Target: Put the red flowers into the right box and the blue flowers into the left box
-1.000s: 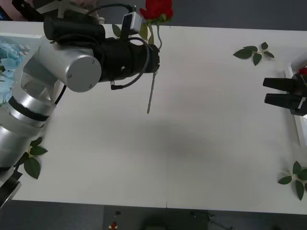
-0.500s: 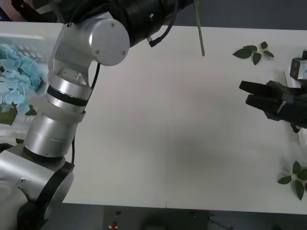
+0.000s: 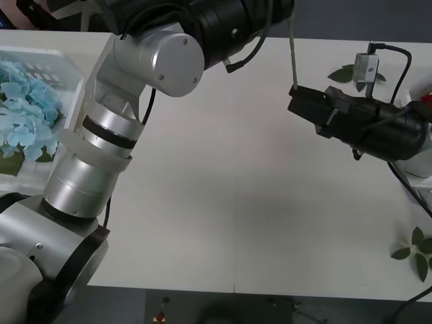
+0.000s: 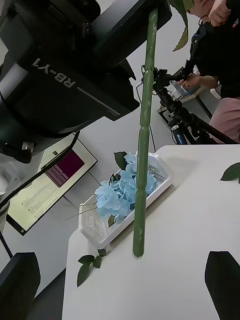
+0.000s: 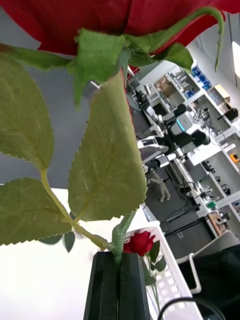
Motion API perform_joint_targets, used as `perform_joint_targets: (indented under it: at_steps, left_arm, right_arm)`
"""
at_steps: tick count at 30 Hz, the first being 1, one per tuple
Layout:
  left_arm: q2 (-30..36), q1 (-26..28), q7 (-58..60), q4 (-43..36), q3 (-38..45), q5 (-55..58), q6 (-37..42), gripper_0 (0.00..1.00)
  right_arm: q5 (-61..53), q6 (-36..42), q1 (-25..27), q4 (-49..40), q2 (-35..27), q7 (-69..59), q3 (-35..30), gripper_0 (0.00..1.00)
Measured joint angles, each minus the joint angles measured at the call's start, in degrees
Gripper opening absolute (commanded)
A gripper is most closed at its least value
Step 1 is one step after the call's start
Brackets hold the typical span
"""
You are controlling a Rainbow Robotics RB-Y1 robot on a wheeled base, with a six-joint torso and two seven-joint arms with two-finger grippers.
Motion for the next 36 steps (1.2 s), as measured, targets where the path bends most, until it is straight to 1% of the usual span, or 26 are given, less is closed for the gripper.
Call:
perform_joint_targets:
  at_steps: [5, 7, 11, 17, 19, 22, 25, 26, 27, 29, 30, 31, 32, 33, 34, 36]
  left_arm:
    - [0.4, 0.0, 0.0, 0.0, -0.4, 1.3, -1.4, 0.0]
    - [0.4, 0.0, 0.0, 0.0, -0.4, 2.8, -3.3, 0.0]
    - [0.9, 0.0, 0.0, 0.0, -0.8, 4.7, -4.5, 0.0]
    - [3.0, 0.0, 0.0, 0.0, -4.0, 5.4, -5.5, 0.0]
    - [3.8, 0.0, -0.1, 0.0, -4.7, 5.4, -6.1, 0.0]
    - [5.1, 0.1, -0.2, 0.0, -6.1, 5.4, -8.1, 0.0]
    - [6.5, 0.1, -1.6, -0.1, -7.4, 5.5, -9.3, 0.0]
    - [6.8, 0.1, -2.4, -0.1, -7.6, 5.5, -9.2, 0.0]
    - [7.1, 0.1, -3.6, -0.1, -7.6, 5.5, -8.7, 0.0]
    - [7.5, 0.1, -5.8, -0.3, -7.3, 5.6, -7.0, 0.0]
    - [7.6, 0.1, -6.9, -0.4, -7.1, 5.7, -6.2, 0.0]
    - [7.6, 0.1, -8.0, -0.4, -6.9, 6.2, -5.6, 0.0]
    - [7.6, 0.1, -8.5, -0.4, -6.7, 6.7, -5.3, 0.0]
    - [7.6, 0.1, -8.7, -0.4, -6.7, 7.2, -5.3, 0.0]
    - [7.6, 0.1, -8.7, -0.4, -6.7, 7.5, -5.3, 0.0]
    - [7.6, 0.1, -8.7, -0.4, -6.7, 8.2, -5.3, 0.0]
  right_arm:
    - [0.0, -3.7, -1.9, 0.0, 1.1, 0.0, 1.0, 0.97]
    - [0.0, -4.2, -2.4, 0.0, 2.0, 0.0, 0.5, 0.97]
    - [0.3, -5.5, -3.3, 0.0, 3.5, 0.0, -0.2, 0.95]
    - [0.6, -5.8, -4.3, 0.0, 4.1, 0.0, 0.1, 0.94]
    - [0.7, -6.5, -4.3, 0.0, 4.1, 0.0, 0.5, 0.92]
    - [0.7, -7.5, -4.3, 0.0, 4.1, 0.0, 1.1, 0.81]
    - [1.0, -7.6, -4.3, 0.1, 4.1, 0.0, 1.1, 0.8]
    - [1.5, -7.9, -4.3, 0.2, 4.2, 0.0, 1.1, 0.78]
    - [2.0, -8.4, -4.3, 0.2, 4.2, 0.0, 1.1, 0.75]
    - [2.3, -9.6, -4.3, 0.4, 4.6, 0.0, 1.1, 0.64]
    - [2.3, -10.0, -4.3, 0.6, 4.9, 0.0, 1.1, 0.5]
    - [2.3, -10.2, -4.3, 0.7, 5.1, 0.0, 1.1, 0.39]
    - [2.3, -10.4, -4.3, 0.7, 5.4, 0.0, 1.1, 0.33]
    - [2.3, -10.6, -4.3, 0.7, 5.7, 0.0, 1.1, 0.21]
    - [2.3, -10.7, -4.3, 0.7, 6.0, 0.0, 1.1, 0.13]
    - [2.3, -10.7, -4.3, 0.7, 6.4, 0.0, 1.1, 0.04]
